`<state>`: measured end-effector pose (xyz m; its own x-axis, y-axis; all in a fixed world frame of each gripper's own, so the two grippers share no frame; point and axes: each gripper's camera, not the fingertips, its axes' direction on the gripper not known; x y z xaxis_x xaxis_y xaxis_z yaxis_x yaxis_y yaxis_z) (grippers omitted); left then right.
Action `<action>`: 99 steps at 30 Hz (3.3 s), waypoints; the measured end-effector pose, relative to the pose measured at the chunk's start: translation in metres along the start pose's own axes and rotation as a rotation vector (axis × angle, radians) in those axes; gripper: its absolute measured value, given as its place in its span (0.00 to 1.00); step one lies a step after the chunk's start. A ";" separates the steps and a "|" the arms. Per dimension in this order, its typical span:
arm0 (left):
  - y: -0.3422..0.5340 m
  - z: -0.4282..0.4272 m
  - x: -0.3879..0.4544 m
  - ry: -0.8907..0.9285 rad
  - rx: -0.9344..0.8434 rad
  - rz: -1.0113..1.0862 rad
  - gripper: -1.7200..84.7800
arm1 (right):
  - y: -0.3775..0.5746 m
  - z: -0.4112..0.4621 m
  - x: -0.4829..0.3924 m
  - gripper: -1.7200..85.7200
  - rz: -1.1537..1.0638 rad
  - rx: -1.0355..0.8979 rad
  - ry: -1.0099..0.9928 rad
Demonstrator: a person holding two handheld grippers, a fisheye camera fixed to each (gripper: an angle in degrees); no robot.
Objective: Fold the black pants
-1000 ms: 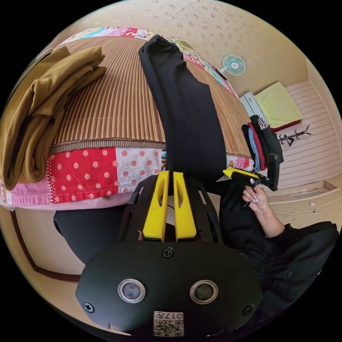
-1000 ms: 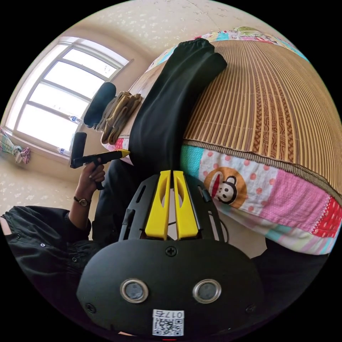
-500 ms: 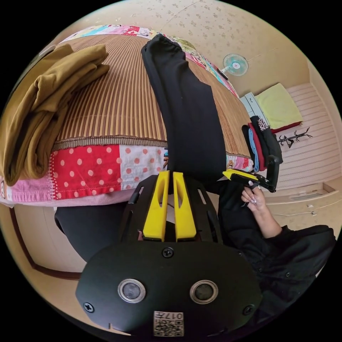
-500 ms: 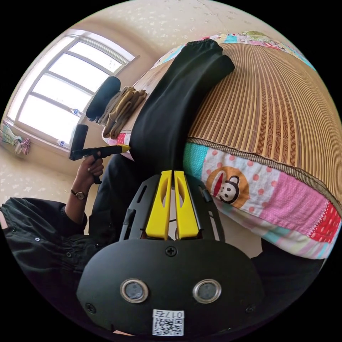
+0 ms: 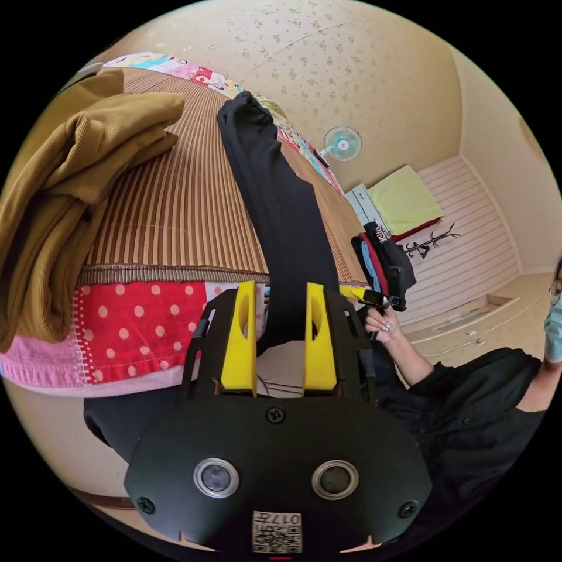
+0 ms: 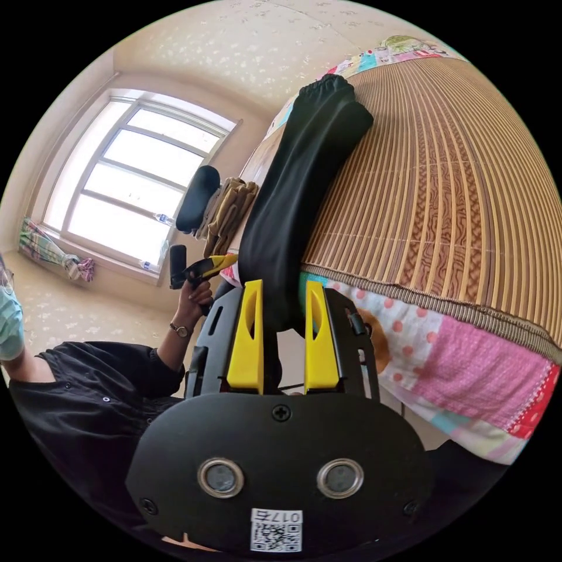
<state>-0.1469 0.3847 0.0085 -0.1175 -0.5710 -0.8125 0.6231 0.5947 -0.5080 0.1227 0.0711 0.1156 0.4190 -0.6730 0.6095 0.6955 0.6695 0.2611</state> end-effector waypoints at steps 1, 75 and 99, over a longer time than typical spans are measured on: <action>-0.002 0.002 -0.003 -0.010 -0.011 -0.025 0.14 | -0.003 0.001 0.003 0.14 0.004 -0.003 0.000; 0.018 -0.184 0.520 0.454 0.637 0.921 0.07 | 0.030 -0.512 -0.346 0.04 -0.991 0.417 -0.475; -0.227 0.066 0.348 0.157 0.244 0.268 0.07 | -0.204 -0.385 -0.112 0.04 -0.296 0.341 -0.019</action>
<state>-0.2783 0.0135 -0.1401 -0.0307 -0.3094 -0.9504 0.8112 0.5479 -0.2045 0.1588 -0.1110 -0.2938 0.2182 -0.8474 0.4841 0.5500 0.5165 0.6563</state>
